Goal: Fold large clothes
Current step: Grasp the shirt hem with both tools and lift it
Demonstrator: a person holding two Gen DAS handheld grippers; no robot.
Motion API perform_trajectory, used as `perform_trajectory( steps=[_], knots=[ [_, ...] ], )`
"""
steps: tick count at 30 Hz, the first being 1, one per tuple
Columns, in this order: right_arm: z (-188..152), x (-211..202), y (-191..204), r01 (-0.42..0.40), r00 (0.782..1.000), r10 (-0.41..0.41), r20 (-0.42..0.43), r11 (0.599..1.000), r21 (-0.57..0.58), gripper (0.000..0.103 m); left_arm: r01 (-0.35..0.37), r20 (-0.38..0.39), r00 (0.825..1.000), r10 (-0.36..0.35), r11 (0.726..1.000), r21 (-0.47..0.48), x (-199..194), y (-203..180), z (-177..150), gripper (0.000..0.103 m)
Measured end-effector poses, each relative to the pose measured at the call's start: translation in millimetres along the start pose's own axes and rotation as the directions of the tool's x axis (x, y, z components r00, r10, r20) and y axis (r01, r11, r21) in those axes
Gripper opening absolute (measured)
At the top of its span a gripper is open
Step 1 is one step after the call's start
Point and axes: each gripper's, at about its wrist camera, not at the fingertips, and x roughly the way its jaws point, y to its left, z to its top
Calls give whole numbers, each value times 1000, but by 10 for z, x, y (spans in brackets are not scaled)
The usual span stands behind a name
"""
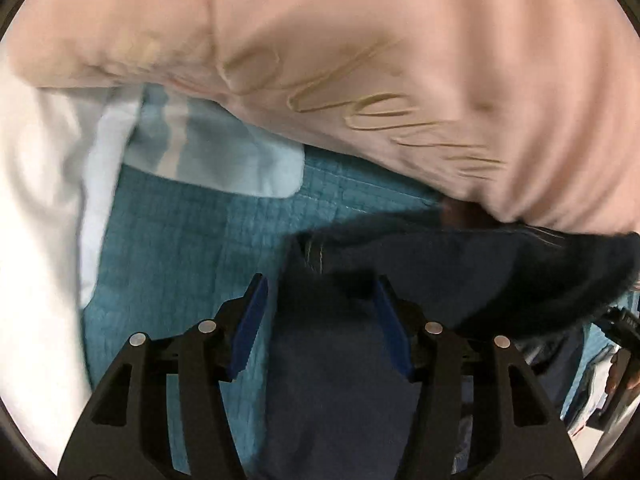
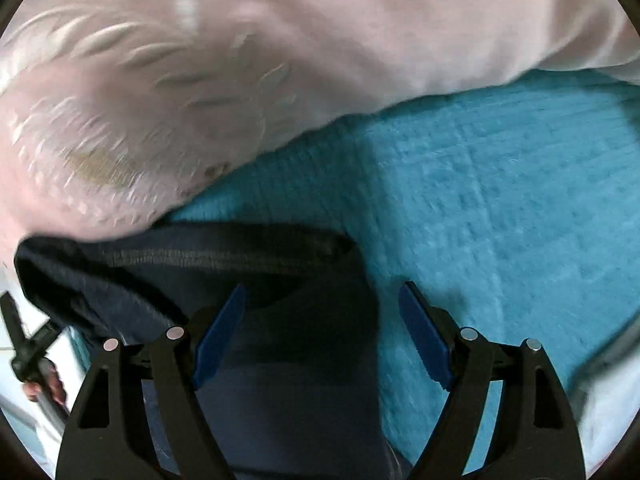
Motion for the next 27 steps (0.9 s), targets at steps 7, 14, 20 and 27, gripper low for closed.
perform_trajectory(
  steps=[7, 14, 20, 27],
  knots=[
    [98, 190, 21, 24, 1000, -23, -19, 1000, 7, 36, 54, 58, 997, -53, 998, -23, 176, 130, 31, 78],
    [29, 33, -3, 56, 998, -56, -11, 998, 16, 9, -44, 141, 990, 24, 989, 143, -65, -36, -131, 23],
    [-138, -275, 128, 60, 997, -59, 41, 998, -27, 6, -17, 167, 986, -6, 991, 132, -359, -20, -207, 13],
    [-447, -825, 254, 14, 996, -9, 88, 998, -57, 6, -2, 196, 980, -31, 986, 165, -850, -19, -362, 13]
  ],
)
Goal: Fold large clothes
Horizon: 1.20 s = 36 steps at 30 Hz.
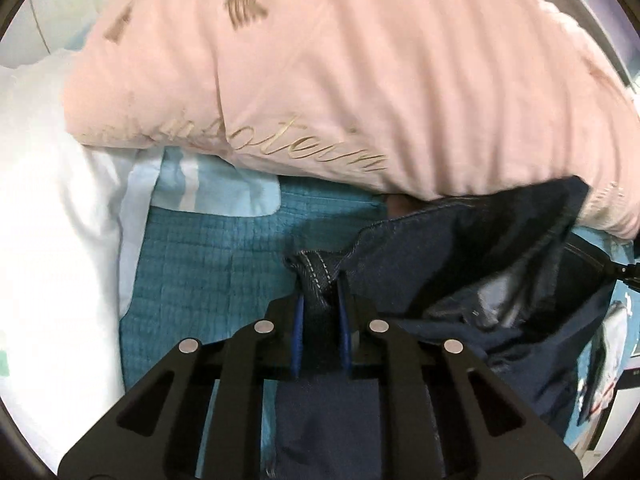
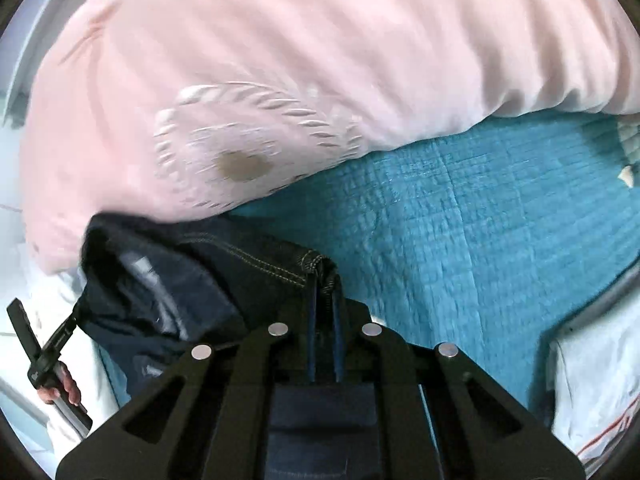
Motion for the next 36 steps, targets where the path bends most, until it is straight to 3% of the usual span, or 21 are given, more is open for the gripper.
perform_trajectory(
  steps=[4, 10, 15, 20, 28, 31, 36],
  knots=[
    [-154, -179, 173, 15, 1000, -14, 22, 1000, -13, 6, -4, 30, 1000, 3, 999, 37, -259, -125, -120, 13],
    [-406, -439, 92, -5, 998, 5, 62, 1000, 7, 6, 15, 82, 997, -16, 1000, 19, -521, -193, -297, 13],
    [-614, -659, -14, -86, 995, 83, 56, 995, 46, 6, 52, 122, 991, -52, 999, 8, -887, -187, -514, 12],
    [-1010, -979, -72, -93, 994, 91, 65, 995, 23, 6, 88, 172, 981, -88, 996, 4, -1334, -131, -866, 12],
    [-1791, -1402, -165, -131, 988, 131, 76, 991, -5, 6, 61, 228, 971, -68, 997, 36, -1808, -51, -1674, 12],
    [-2115, -1451, -260, -124, 990, 125, 66, 992, -17, 6, 60, 248, 966, -67, 998, 35, -1951, -11, -2039, 12],
    [-2771, -1354, -465, -94, 995, 96, 17, 993, -64, 6, -11, 245, 970, -9, 997, 79, -2018, -21, -2798, 13]
  ],
)
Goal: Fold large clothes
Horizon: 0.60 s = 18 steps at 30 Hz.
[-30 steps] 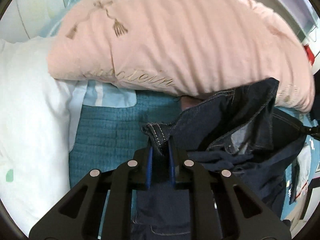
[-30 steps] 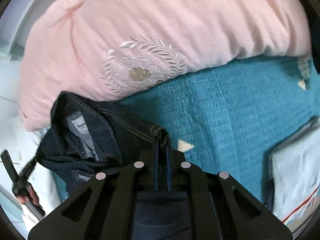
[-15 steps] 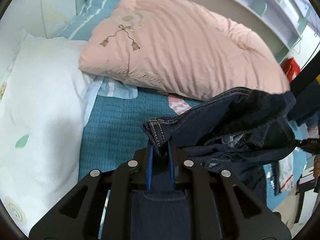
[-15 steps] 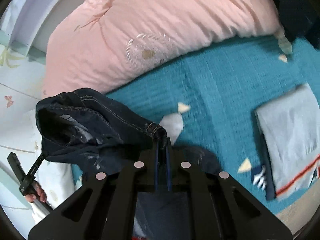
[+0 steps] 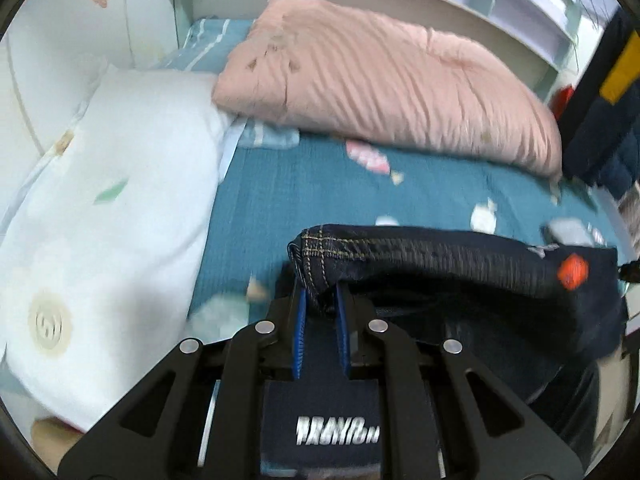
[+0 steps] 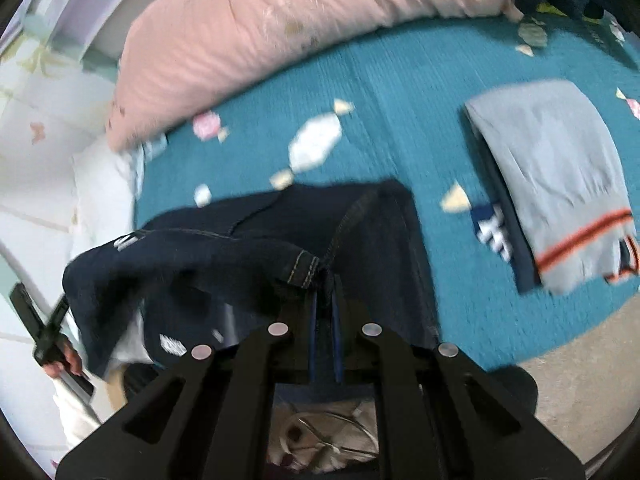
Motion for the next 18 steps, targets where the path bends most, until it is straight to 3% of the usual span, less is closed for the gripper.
perform_trajectory(
  steps=[3, 7, 9, 12, 14, 18],
  knots=[
    [-351, 153, -137, -13, 998, 13, -55, 1000, 11, 6, 26, -74, 997, -26, 1000, -1, 44, 34, -469, 14],
    [-910, 691, -178, 126, 982, -138, -132, 987, -96, 6, -13, -185, 982, 21, 999, 47, 311, -23, -1136, 15],
    [-1055, 933, -218, 197, 968, -213, -134, 973, -120, 6, -55, -227, 972, 59, 998, 22, 484, 30, -1386, 14],
    [-1130, 1136, -228, 255, 955, -272, -119, 957, -142, 7, -28, -262, 965, 1, 995, -100, 564, 213, -1436, 14],
    [-1127, 1151, -180, 273, 947, -297, -125, 945, -178, 7, -8, -256, 966, -22, 993, -116, 517, 254, -1408, 14],
    [-1135, 1074, -203, 317, 922, -345, -173, 933, -170, 35, -30, -279, 960, 24, 999, -17, 387, 153, -1371, 14]
  ],
)
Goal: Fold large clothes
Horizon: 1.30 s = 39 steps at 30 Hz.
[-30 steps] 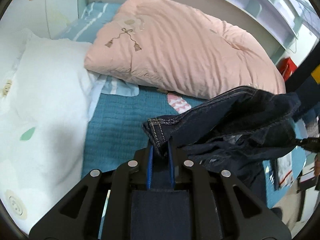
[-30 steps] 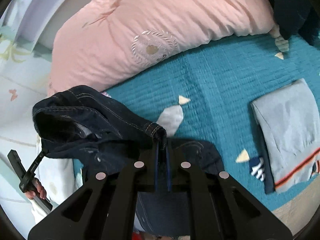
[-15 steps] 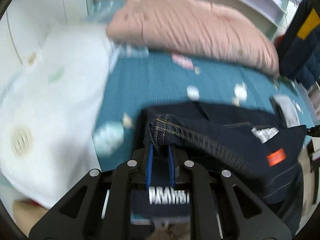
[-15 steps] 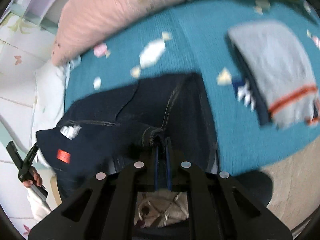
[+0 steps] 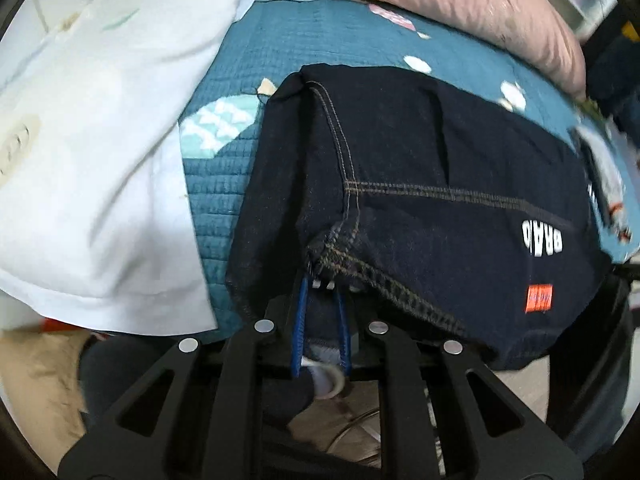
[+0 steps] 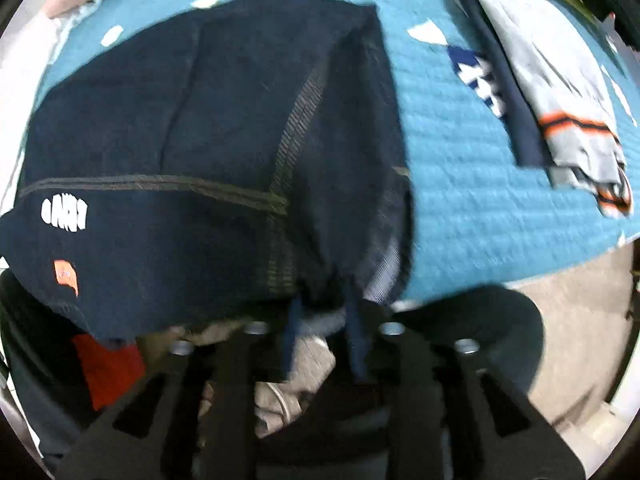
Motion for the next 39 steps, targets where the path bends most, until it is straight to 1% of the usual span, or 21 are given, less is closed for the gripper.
perform_trajectory(
  steps=[1, 4, 7, 10, 12, 14, 15, 16, 18, 19, 20, 21, 23, 25, 26, 27, 31, 33, 36, 38, 39],
  knots=[
    [-41, -27, -49, 4, 1000, -3, -17, 1000, 7, 43, -3, -3, 1000, 3, 1000, 11, -37, -15, -1, 14],
    [-171, -172, -166, -27, 1000, 27, 2, 999, 33, 53, -17, 0, 1000, 17, 999, 42, -213, -12, -92, 16],
    [-282, -359, -287, -55, 998, 51, 43, 994, 92, 64, -15, 6, 1000, 14, 999, 39, -371, 27, -138, 35],
    [-334, -456, -314, -119, 992, 111, 65, 984, 132, 73, 21, 24, 999, -22, 999, 35, -495, -11, -127, 36],
    [-335, -529, -194, -156, 984, 147, 102, 984, 87, 73, 28, 47, 998, -29, 999, 26, -531, -68, -96, 36],
    [-302, -588, -65, -136, 982, 129, 138, 990, 43, 73, 52, 63, 997, -54, 998, 32, -531, -182, -52, 36],
    [-268, -607, 34, -140, 979, 134, 151, 990, 25, 72, 68, 70, 995, -70, 997, 33, -515, -252, -21, 36],
    [-229, -586, 142, -150, 977, 147, 158, 989, 10, 63, 79, 71, 994, -81, 996, 32, -489, -308, 12, 35],
    [-161, -536, 383, -161, 975, 165, 151, 986, -35, 52, 100, 57, 993, -102, 994, 36, -376, -449, 94, 32],
    [-131, -501, 458, -161, 976, 167, 142, 986, -50, 41, 105, 58, 993, -107, 994, 40, -316, -506, 129, 22],
    [-56, -421, 516, -161, 977, 167, 132, 985, -54, 35, 102, 46, 994, -104, 994, 32, -222, -558, 161, 14],
    [-9, -324, 562, -158, 980, 162, 111, 986, -47, 28, 97, 3, 995, -97, 995, 9, -77, -587, 182, 13],
    [43, -122, 598, -145, 988, 146, 60, 989, -18, 26, 60, -93, 994, -65, 997, -53, 196, -579, 157, 8],
    [86, 192, 557, -119, 993, 119, 1, 992, 32, 19, 39, -202, 977, -65, 990, -132, 509, -529, 32, 7],
    [104, 436, 516, -112, 993, 114, -36, 992, 63, 18, 37, -209, 975, -70, 987, -157, 643, -507, -52, 7],
    [120, 567, 494, -125, 992, 127, -26, 989, 82, 19, 40, -186, 980, -69, 987, -156, 669, -506, -80, 7],
    [119, 440, 588, -64, 997, 66, -46, 997, 42, 19, 15, -210, 976, -47, 989, -149, 584, -549, -12, 5],
    [44, 362, 654, -23, 997, 26, -73, 999, 43, 23, 18, -193, 980, -40, 993, -116, 415, -640, 20, 6],
    [-153, 116, 963, -145, 989, 144, -22, 988, -58, 23, 99, -148, 983, -106, 994, -48, 158, -897, 32, 6],
    [-209, 107, 1158, -211, 978, 209, -22, 974, -85, 23, 181, -172, 968, -181, 983, -17, 172, -1136, 22, 5],
    [-209, 138, 1242, -239, 971, 237, -25, 966, -101, 22, 199, -183, 963, -196, 980, 2, 232, -1239, 15, 5]
  ],
)
